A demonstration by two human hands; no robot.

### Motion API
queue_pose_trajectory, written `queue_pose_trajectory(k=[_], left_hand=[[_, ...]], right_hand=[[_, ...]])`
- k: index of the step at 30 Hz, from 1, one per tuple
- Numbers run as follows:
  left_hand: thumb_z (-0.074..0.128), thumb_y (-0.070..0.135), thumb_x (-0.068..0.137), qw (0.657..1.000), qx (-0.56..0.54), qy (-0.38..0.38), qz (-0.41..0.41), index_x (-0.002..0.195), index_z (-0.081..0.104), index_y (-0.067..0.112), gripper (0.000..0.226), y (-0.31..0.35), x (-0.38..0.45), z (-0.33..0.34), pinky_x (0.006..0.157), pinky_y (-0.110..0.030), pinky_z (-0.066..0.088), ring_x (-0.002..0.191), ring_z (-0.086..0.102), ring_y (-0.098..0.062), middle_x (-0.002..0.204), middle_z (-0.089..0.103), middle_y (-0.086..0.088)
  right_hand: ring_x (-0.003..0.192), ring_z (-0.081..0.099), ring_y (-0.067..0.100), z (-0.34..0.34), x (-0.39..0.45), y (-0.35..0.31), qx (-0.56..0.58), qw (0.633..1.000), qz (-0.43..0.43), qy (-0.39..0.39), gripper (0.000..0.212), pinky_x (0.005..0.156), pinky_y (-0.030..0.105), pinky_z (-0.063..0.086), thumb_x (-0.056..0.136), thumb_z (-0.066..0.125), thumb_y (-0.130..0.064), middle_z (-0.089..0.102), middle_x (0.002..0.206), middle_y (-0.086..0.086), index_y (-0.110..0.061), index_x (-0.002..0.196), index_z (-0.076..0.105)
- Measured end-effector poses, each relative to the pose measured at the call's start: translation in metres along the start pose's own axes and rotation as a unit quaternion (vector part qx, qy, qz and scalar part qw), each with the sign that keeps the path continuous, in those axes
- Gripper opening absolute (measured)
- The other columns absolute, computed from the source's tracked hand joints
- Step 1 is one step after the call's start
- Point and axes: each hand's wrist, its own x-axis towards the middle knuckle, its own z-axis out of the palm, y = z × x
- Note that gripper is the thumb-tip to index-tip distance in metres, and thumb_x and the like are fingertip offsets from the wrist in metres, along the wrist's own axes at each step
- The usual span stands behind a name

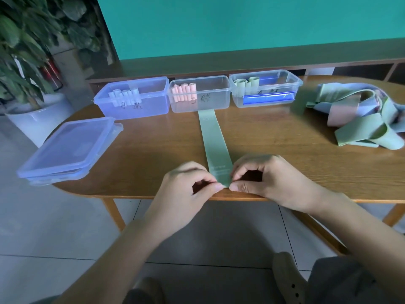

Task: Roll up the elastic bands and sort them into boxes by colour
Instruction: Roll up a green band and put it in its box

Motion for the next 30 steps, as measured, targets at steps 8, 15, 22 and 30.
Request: queue_pose_trajectory(k=[8, 15, 22, 30], left_hand=[[0.068, 0.033, 0.092, 0.999, 0.026, -0.001, -0.025, 0.085, 0.074, 0.016, 0.02, 0.001, 0.005, 0.002, 0.074, -0.008, 0.039, 0.09, 0.058, -0.006, 0.098, 0.056, 0.013], [0.07, 0.036, 0.086, 0.997, 0.019, -0.033, -0.069, 0.083, 0.069, 0.026, 0.011, 0.002, 0.012, 0.0, 0.077, -0.006, 0.039, 0.097, 0.053, 0.001, 0.102, 0.053, 0.015], [0.071, 0.02, 0.089, 0.997, -0.021, -0.06, -0.045, 0.088, 0.072, 0.029, 0.01, 0.002, 0.017, -0.003, 0.066, -0.008, 0.036, 0.086, 0.056, -0.006, 0.09, 0.06, 0.016], [0.066, 0.029, 0.093, 0.998, 0.008, -0.062, 0.013, 0.095, 0.074, 0.029, 0.008, -0.007, 0.013, 0.0, 0.068, -0.025, 0.05, 0.086, 0.061, -0.008, 0.09, 0.062, 0.018]], right_hand=[[0.103, 0.06, 0.003, 0.0, 0.005, -0.003, -0.001, 0.997, 0.081, 0.004, 0.015, 0.083, 0.014, 0.042, 0.087, 0.076, -0.037, 0.059, 0.116, -0.016, -0.023, 0.081, 0.075], [0.099, 0.058, -0.002, -0.007, 0.017, 0.0, -0.004, 0.991, 0.135, -0.023, 0.022, 0.076, 0.008, 0.039, 0.082, 0.08, -0.041, 0.056, 0.118, -0.021, -0.022, 0.076, 0.072], [0.103, 0.06, 0.015, -0.007, 0.02, -0.002, 0.07, 0.995, 0.062, -0.04, 0.009, 0.088, 0.017, 0.045, 0.085, 0.08, -0.019, 0.063, 0.113, -0.001, -0.02, 0.091, 0.074], [0.109, 0.062, 0.016, -0.003, 0.014, 0.005, 0.006, 0.999, -0.01, -0.045, 0.008, 0.094, 0.034, 0.048, 0.095, 0.07, -0.022, 0.064, 0.11, -0.007, -0.027, 0.1, 0.075]])
